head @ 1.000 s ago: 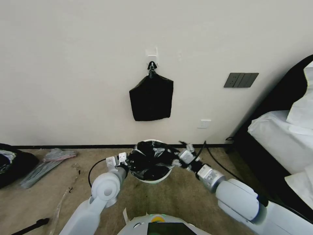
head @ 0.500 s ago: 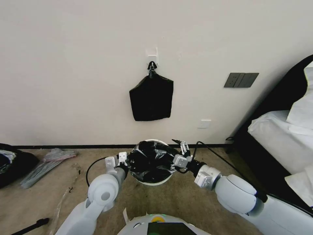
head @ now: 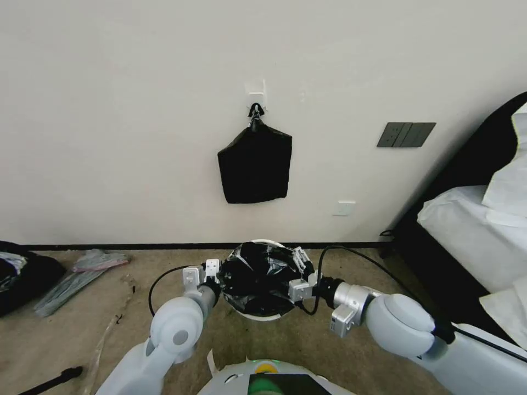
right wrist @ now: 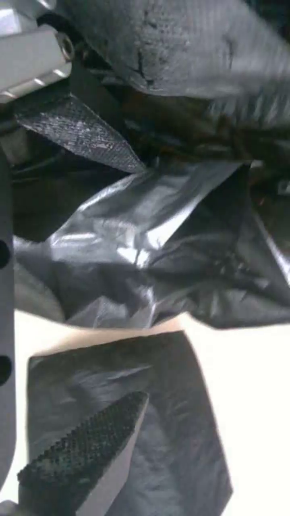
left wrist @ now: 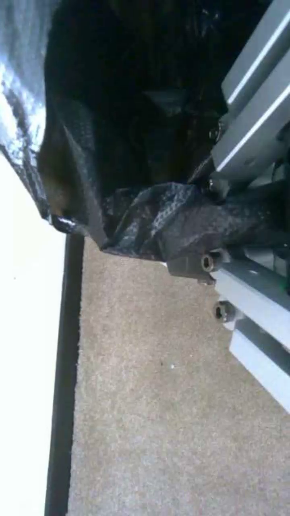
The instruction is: Place a trash bag onto the trash bin.
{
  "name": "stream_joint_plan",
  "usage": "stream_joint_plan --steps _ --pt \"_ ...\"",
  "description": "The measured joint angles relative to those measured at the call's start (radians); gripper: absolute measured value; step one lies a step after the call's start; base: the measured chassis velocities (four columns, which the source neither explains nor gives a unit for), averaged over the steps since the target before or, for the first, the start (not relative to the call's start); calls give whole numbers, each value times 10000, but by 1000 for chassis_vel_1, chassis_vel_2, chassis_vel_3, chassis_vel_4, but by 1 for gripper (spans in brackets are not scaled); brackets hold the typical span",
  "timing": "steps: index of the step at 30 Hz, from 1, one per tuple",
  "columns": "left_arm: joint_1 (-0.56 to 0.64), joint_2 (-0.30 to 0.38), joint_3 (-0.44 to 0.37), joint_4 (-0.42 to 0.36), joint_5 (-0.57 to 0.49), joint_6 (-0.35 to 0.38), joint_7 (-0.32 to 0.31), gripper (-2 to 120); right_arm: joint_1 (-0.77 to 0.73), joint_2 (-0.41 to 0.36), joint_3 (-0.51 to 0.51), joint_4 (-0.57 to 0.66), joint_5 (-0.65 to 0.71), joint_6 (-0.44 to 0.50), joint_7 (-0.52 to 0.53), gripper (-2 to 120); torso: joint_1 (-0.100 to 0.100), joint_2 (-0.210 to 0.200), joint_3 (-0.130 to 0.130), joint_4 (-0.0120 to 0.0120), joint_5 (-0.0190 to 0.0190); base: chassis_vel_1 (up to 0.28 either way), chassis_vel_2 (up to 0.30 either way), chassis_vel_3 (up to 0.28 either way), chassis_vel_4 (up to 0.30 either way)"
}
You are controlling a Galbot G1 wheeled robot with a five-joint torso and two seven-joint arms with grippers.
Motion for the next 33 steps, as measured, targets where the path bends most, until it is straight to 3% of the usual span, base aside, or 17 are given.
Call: stream_joint_plan --steps 7,13,16,17,18,21,33 --pt "238 46 47 -210 164 102 43 1 571 118 -778 -403 -157 488 -175 98 0 0 0 0 0 0 0 0 0" --pt "472 151 36 -385 232 141 69 1 1275 415 -1582 -813 -430 737 -299 76 0 -1 0 1 0 0 0 0 0" --pt "482 159 35 -395 234 142 70 1 1293 422 -1603 -826 -446 752 -302 75 0 0 0 1 0 0 0 0 0" --pt "538 185 18 -443 244 143 80 1 1378 463 -1728 -902 -542 883 -309 63 0 0 0 1 0 0 0 0 0" --pt "538 185 18 -443 244 143 80 1 1378 463 -1728 -902 -542 883 -309 63 0 0 0 1 0 0 0 0 0" --pt "588 208 -11 -479 249 143 102 1 1383 514 -1787 -942 -594 1022 -308 44 0 0 0 0 0 0 0 0 0" --pt "647 316 -64 -581 417 143 316 1 1243 443 -1652 -1011 -156 1115 -306 3 0 0 0 0 0 0 0 0 0"
